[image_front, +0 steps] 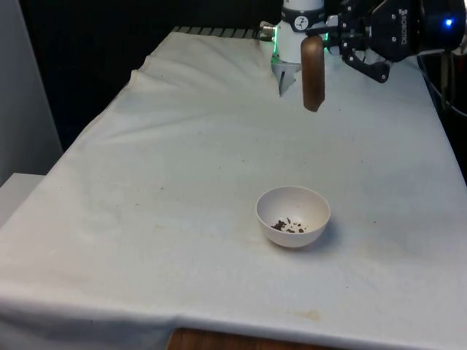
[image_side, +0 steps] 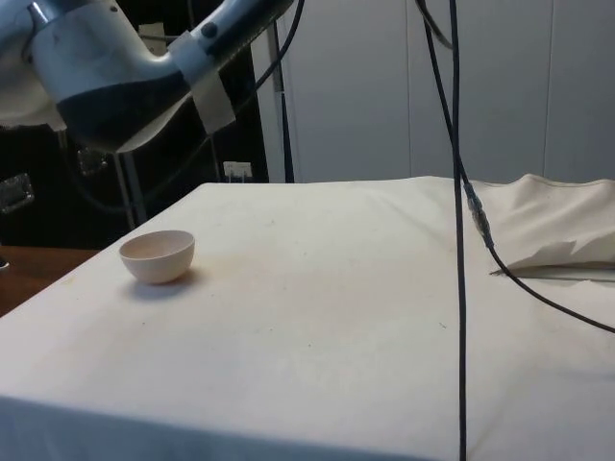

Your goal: Pour the coffee beans from the cup into the bowl.

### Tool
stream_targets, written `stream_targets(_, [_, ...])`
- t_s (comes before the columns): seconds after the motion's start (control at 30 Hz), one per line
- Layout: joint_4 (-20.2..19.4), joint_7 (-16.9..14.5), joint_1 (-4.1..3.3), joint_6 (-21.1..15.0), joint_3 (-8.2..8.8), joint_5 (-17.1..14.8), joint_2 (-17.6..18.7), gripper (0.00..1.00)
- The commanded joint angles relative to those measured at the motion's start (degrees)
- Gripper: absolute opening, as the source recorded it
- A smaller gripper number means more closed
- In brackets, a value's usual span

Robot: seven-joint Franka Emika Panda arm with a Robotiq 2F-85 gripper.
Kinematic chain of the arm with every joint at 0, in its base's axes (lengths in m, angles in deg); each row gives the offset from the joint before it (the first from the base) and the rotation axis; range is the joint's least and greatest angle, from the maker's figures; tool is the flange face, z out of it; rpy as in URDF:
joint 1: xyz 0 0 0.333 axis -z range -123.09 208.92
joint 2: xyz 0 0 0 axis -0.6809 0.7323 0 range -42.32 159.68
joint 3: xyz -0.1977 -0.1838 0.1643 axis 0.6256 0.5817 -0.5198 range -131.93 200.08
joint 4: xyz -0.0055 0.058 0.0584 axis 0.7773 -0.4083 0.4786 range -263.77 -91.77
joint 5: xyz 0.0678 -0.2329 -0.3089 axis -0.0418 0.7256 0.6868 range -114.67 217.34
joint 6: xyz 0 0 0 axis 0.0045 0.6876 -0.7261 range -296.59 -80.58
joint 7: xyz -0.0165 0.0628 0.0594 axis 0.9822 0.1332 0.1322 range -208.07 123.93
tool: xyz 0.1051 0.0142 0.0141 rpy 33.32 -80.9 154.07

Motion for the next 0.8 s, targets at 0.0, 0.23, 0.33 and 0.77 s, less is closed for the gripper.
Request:
stream_targets(0.0, [-0.3, 0.3, 0.52, -0.5, -0.63, -0.9, -0.5, 0.00])
stream_targets(0.23, [-0.4, 1.7, 0.86, -0.8, -0.63, -3.3, -1.4, 0.00])
stream_targets(0.33, [-0.4, 1.9, 1.15, -1.0, -0.63, -3.7, -1.6, 0.00])
stream_targets(0.77, [-0.5, 4.4, 2.98, -3.2, -0.63, -7.8, -2.7, 0.00])
